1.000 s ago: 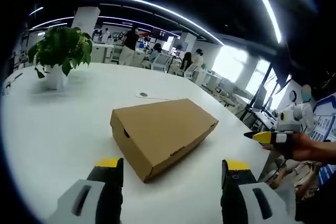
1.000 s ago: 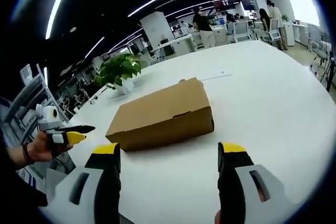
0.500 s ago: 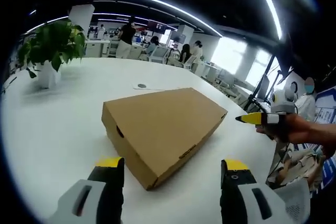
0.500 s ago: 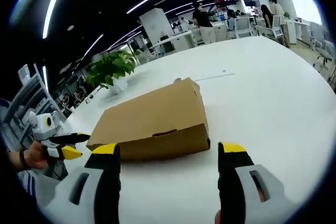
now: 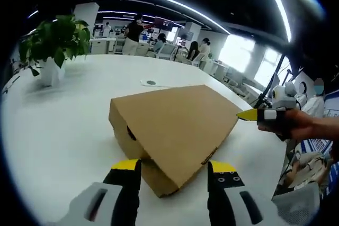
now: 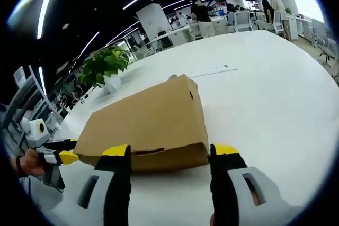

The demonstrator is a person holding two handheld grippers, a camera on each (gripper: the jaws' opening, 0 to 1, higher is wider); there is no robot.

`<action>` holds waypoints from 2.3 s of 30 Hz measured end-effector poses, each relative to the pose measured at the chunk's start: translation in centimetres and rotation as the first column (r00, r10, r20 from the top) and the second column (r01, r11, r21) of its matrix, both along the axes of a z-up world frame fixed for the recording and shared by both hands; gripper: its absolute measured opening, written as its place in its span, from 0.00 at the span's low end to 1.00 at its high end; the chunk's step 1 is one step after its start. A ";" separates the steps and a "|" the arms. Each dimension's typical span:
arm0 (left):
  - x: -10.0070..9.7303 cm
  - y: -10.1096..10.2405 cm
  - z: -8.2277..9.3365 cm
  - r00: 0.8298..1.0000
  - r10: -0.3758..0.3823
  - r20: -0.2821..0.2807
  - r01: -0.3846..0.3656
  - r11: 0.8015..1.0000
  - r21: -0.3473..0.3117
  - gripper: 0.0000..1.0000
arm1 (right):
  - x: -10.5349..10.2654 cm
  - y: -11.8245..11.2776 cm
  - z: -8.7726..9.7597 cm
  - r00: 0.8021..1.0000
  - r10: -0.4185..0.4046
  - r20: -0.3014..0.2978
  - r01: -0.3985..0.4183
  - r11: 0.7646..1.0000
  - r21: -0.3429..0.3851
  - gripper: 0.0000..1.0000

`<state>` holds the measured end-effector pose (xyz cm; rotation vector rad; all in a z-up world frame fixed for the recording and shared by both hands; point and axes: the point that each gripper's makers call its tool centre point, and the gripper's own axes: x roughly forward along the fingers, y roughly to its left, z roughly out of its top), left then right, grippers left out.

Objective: Operate the shoe box by opening the lid, removing the specified soft item, and placing it in the target area until the item is outside and the box remains undamaged.

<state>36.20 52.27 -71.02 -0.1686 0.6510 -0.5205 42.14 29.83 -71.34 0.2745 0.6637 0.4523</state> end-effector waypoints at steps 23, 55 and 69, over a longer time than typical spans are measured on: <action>-1.7 2.4 0.2 1.000 0.019 -0.006 -0.019 1.000 0.025 0.48 | -1.5 2.9 0.5 0.998 -0.051 0.033 0.052 0.998 -0.030 0.57; -12.0 7.2 0.8 1.000 -0.005 -0.018 0.008 0.990 0.137 0.44 | -11.0 8.2 0.8 1.000 0.000 0.016 0.001 0.999 -0.047 0.56; -12.0 7.0 0.9 1.000 0.020 -0.019 -0.017 0.990 0.141 0.45 | -11.4 7.9 0.9 0.998 0.043 0.043 -0.042 0.999 -0.013 0.55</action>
